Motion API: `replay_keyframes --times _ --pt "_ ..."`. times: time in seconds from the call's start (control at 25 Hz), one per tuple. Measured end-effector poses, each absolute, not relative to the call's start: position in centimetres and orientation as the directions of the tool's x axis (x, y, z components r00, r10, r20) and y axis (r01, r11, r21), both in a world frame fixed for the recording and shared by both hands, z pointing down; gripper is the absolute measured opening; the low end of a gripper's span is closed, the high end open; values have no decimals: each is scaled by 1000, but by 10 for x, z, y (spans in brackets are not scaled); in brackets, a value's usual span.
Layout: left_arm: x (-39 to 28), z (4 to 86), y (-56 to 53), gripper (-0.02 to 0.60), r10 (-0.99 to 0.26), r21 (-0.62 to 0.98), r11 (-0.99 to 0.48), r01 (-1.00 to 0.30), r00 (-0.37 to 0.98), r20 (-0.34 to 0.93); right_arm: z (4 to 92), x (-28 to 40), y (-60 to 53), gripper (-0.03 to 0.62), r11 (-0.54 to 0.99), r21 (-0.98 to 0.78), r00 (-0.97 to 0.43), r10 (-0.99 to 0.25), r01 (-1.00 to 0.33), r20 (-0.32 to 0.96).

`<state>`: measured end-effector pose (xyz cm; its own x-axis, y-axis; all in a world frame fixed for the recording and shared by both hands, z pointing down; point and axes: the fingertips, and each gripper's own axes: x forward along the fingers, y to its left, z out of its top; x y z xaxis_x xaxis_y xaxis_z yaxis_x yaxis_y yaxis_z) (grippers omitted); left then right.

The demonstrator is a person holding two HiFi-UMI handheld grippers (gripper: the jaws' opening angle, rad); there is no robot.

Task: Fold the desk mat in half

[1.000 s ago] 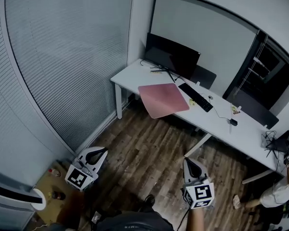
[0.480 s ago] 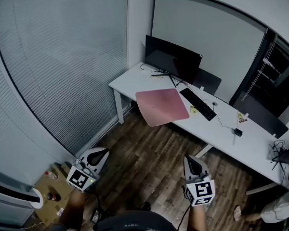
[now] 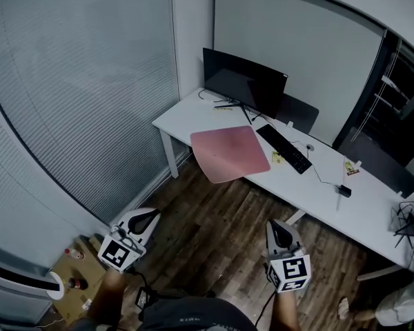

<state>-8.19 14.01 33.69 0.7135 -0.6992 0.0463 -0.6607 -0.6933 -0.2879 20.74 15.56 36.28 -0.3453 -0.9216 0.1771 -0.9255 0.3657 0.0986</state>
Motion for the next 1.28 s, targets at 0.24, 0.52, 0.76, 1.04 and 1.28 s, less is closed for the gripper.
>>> replay_keyframes --times 0.24,0.52,0.76,1.04,1.28 --pt "-66 336 110 17 -665 -266 -728 -632 745 51 358 228 145 18 312 118 -287 -939 -943 189" --pt "-42 346 48 17 -573 -253 -797 -549 819 30 377 249 123 18 204 139 -168 -958 -969 232" --pt "-44 342 -19 17 -506 -244 -837 -490 863 2 374 238 82 18 133 166 -90 -967 -977 239" --pt "-62 351 -88 17 -444 -286 -858 -426 896 -4 366 206 32 18 92 176 -49 -971 -980 235" --pt "-71 355 -128 17 -418 -242 -881 -406 908 -4 371 180 1 18 93 191 -37 -960 -977 278"
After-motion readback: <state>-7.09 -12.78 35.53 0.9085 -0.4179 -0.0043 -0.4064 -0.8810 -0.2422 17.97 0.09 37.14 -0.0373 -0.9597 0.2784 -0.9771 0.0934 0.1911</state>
